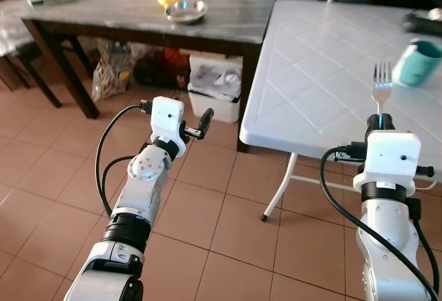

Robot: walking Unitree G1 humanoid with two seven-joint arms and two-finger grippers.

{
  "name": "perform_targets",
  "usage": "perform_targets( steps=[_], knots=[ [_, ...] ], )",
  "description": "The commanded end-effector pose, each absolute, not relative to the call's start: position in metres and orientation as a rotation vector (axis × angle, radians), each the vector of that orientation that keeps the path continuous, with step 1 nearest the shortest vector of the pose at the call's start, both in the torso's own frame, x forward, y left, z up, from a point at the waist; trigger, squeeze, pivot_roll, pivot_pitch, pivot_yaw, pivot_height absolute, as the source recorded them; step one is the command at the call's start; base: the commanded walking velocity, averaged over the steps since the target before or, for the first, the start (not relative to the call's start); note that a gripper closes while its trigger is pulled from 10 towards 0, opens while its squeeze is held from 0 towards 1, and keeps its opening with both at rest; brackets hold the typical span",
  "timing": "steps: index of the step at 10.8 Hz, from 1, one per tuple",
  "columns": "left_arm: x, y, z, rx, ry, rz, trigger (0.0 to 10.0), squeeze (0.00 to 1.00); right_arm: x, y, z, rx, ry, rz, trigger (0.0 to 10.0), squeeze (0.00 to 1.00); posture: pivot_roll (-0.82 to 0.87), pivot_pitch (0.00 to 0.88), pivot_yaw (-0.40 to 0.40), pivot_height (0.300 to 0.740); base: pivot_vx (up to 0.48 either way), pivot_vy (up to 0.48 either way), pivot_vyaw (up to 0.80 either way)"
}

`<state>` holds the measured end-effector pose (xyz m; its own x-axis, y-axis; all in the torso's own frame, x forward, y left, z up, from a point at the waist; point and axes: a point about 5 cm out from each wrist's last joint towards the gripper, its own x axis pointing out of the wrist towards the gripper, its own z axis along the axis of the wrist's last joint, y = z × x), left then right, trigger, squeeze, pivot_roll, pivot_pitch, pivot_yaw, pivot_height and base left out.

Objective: Setting the table

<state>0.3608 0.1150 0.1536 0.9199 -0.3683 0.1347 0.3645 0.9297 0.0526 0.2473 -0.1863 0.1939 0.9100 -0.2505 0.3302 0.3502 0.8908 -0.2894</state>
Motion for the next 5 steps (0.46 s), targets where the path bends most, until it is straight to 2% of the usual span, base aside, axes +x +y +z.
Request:
perform_targets(
  steps=[1, 5],
  knots=[
    [0.3607, 0.116, 0.1534, 0.029, -0.138, -0.379, 10.0, 0.0, 0.2459, -0.1861, 0.1977, -0.354, -0.311, -0.32, 10.0, 0.0, 0.03, 0.109, 0.043, 0.74, 0.266, 0.0, 0.0],
    [0.3599, 0.112, 0.1524, 0.024, -0.133, -0.4, 10.0, 0.0, 0.2463, -0.1869, 0.2001, -0.362, -0.32, -0.325, 10.0, 0.0, 0.03, 0.107, 0.04, 0.74, 0.263, 0.0, 0.0]
  ],
)
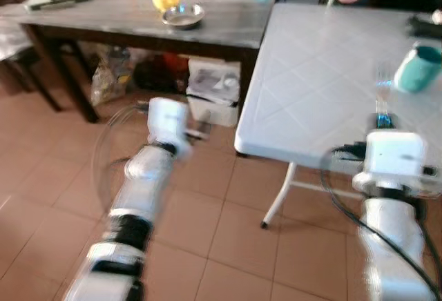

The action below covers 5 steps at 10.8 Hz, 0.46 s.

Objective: Setting the table

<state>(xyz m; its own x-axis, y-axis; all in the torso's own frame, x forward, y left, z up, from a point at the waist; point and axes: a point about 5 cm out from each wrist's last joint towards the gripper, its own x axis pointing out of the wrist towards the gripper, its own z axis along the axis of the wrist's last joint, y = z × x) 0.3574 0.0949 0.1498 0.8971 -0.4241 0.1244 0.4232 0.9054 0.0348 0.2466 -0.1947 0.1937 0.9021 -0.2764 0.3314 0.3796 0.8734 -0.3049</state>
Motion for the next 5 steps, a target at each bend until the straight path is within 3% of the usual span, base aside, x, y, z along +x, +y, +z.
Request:
perform_targets(
  steps=[1, 5],
  knots=[
    [0.3601, 0.1121, 0.1526, 0.024, -0.134, -0.401, 10.0, 0.0, 0.2466, -0.186, 0.2004, -0.364, -0.322, -0.323, 10.0, 0.0, 0.03, 0.106, 0.04, 0.74, 0.277, 0.0, 0.0],
    [0.3603, 0.1127, 0.1521, 0.035, -0.127, -0.405, 10.0, 0.0, 0.2477, -0.185, 0.2003, -0.362, -0.325, -0.327, 10.0, 0.0, 0.03, 0.107, 0.047, 0.74, 0.275, 0.0, 0.0]
  ],
)
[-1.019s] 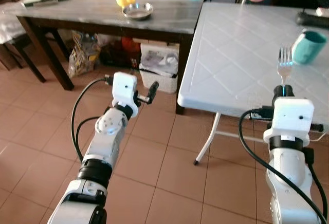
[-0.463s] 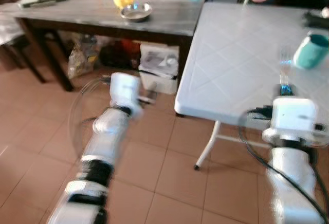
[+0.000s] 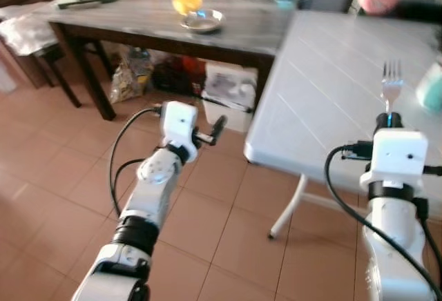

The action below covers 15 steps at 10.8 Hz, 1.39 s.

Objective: Setting the table

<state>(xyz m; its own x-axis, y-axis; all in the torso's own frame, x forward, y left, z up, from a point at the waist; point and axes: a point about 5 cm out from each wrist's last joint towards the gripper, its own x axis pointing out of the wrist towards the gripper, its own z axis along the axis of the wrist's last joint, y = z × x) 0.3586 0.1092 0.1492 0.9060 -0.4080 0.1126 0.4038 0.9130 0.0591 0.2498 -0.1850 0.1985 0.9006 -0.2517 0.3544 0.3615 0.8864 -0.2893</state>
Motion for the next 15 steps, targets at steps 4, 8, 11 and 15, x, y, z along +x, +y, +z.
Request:
perform_targets(
  steps=[4, 8, 11, 15],
  knots=[
    [0.3602, 0.1084, 0.1516, 0.041, -0.125, -0.425, 10.0, 0.0, 0.2457, -0.186, 0.199, -0.364, -0.32, -0.336, 10.0, 0.0, 0.02, 0.106, 0.051, 0.74, 0.275, 0.0, 0.0],
    [0.3632, 0.1104, 0.1526, 0.027, -0.125, -0.355, 10.0, 0.0, 0.2463, -0.1879, 0.1987, -0.363, -0.32, -0.344, 10.0, 0.0, 0.03, 0.095, 0.05, 0.74, 0.14, 0.0, 0.0],
    [0.3674, 0.1094, 0.1555, 0.019, -0.111, -0.367, 10.0, 0.0, 0.2469, -0.1872, 0.1984, -0.348, -0.319, -0.344, 10.0, 0.0, 0.03, 0.095, 0.055, 0.74, 0.0, 0.0, -0.5],
    [0.365, 0.1055, 0.1516, 0.029, -0.103, -0.383, 10.0, 0.0, 0.2445, -0.1864, 0.1975, -0.343, -0.315, -0.347, 10.0, 0.0, 0.02, 0.101, 0.058, 0.74, 0.0, 0.0, -0.77]
  ],
)
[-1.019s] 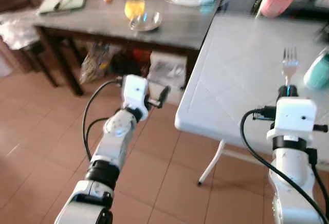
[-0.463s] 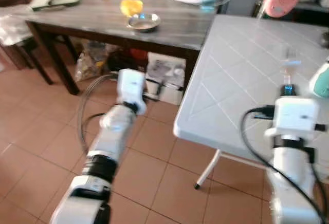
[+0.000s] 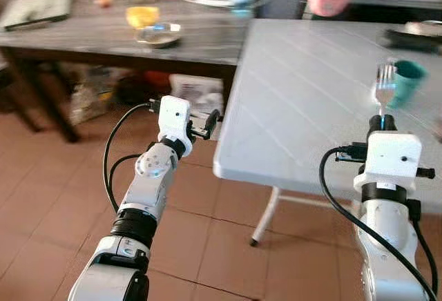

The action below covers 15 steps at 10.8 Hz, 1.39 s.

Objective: Setting the table

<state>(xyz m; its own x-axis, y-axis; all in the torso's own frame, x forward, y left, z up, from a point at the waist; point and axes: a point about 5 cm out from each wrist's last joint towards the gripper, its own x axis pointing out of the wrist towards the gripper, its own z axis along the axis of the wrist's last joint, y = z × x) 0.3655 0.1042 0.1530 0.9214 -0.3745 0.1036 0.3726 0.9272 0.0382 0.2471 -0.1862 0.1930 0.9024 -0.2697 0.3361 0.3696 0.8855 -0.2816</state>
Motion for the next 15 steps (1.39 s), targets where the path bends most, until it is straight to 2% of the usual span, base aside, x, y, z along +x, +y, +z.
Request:
perform_targets(
  steps=[1, 3, 15],
  knots=[
    [0.3648, 0.1044, 0.1512, 0.036, -0.105, -0.394, 10.0, 0.0, 0.2441, -0.1869, 0.197, -0.346, -0.313, -0.348, 10.0, 0.0, 0.02, 0.104, 0.057, 0.74, 0.0, 0.0, -0.77],
    [0.3642, 0.1024, 0.1497, 0.034, -0.1, -0.402, 10.0, 0.0, 0.2423, -0.1872, 0.1974, -0.349, -0.314, -0.348, 10.0, 0.0, 0.01, 0.11, 0.056, 0.74, 0.0, 0.122, -0.66],
    [0.3633, 0.0957, 0.1487, 0.033, -0.096, -0.439, 10.0, 0.0, 0.2415, -0.1865, 0.1987, -0.356, -0.322, -0.353, 10.0, 0.0, 0.01, 0.115, 0.06, 0.74, 0.0, 0.388, 0.0]
  ],
)
